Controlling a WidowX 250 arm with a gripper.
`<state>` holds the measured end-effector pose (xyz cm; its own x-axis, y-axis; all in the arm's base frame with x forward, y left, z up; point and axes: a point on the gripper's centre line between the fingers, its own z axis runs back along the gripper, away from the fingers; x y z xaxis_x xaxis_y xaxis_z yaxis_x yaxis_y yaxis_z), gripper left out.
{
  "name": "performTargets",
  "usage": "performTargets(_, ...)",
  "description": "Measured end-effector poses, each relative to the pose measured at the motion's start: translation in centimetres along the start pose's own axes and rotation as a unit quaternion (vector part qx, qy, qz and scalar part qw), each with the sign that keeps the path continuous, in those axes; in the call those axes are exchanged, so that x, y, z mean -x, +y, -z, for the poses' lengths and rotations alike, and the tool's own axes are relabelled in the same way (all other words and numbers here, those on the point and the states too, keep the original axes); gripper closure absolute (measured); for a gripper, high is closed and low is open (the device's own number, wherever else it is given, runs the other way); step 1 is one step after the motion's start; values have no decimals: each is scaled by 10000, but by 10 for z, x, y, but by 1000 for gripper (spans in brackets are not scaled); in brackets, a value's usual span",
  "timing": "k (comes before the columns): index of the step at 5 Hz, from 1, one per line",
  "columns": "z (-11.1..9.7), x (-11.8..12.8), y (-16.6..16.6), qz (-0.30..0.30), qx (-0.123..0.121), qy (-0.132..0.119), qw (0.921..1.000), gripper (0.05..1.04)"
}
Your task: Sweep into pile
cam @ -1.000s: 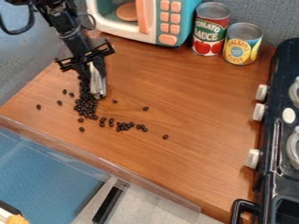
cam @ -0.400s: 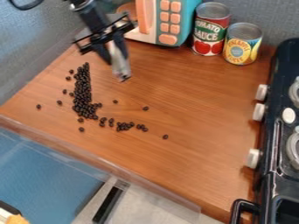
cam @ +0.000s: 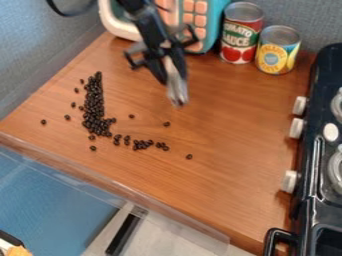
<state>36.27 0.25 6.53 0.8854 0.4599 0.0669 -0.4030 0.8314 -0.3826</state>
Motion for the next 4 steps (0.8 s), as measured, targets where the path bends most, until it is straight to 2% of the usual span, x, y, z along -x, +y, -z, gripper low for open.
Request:
performTargets(1,24,26,-15,580,-293,82,9978,713)
performTargets(2,34,30,-15,1146,-698,-136,9909,658)
performTargets(3,45,28,-12,1505,-932,86,9842,345)
performTargets(4,39,24,-7,1420,-773,202,9866,91)
